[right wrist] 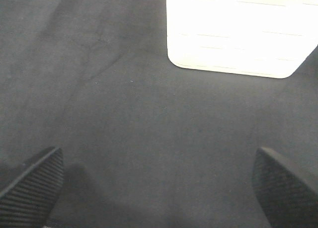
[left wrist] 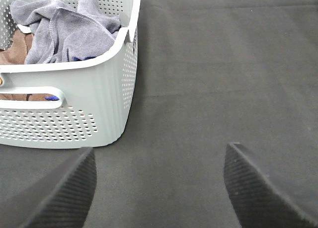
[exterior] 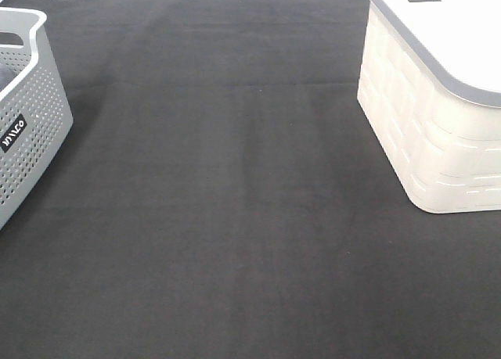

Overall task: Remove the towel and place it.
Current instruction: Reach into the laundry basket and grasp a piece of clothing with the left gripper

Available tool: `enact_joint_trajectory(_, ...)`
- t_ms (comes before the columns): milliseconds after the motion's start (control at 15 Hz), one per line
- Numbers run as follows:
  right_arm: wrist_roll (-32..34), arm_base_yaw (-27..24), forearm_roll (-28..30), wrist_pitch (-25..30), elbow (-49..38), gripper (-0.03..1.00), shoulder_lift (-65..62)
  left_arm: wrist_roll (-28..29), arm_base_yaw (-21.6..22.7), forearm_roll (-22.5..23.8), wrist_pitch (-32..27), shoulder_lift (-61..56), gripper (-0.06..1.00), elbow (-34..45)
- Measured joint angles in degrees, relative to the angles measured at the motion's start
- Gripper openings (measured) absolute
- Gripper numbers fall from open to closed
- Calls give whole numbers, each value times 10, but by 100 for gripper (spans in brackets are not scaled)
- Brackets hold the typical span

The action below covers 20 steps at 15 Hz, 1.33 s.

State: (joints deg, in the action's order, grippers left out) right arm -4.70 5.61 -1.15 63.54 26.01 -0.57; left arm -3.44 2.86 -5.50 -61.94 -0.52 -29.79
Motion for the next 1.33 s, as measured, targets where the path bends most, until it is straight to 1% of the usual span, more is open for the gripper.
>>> enact_joint_trajectory(133, 0, 0, 0, 0, 0, 98, 0, 1, 0, 0, 0, 0, 68, 0)
enact_joint_trajectory(200, 0, 0, 0, 0, 0, 98, 0, 1, 0, 0, 0, 0, 72, 0)
enact_joint_trajectory(333, 0, 0, 0, 0, 0, 98, 0, 1, 0, 0, 0, 0, 90, 0)
enact_joint_trajectory(400, 0, 0, 0, 0, 0, 98, 0, 1, 0, 0, 0, 0, 95, 0)
enact_joint_trajectory(467, 0, 0, 0, 0, 0, 98, 0, 1, 0, 0, 0, 0, 97, 0)
enact_joint_trajectory(1333, 0, 0, 0, 0, 0, 98, 0, 1, 0, 0, 0, 0, 98, 0)
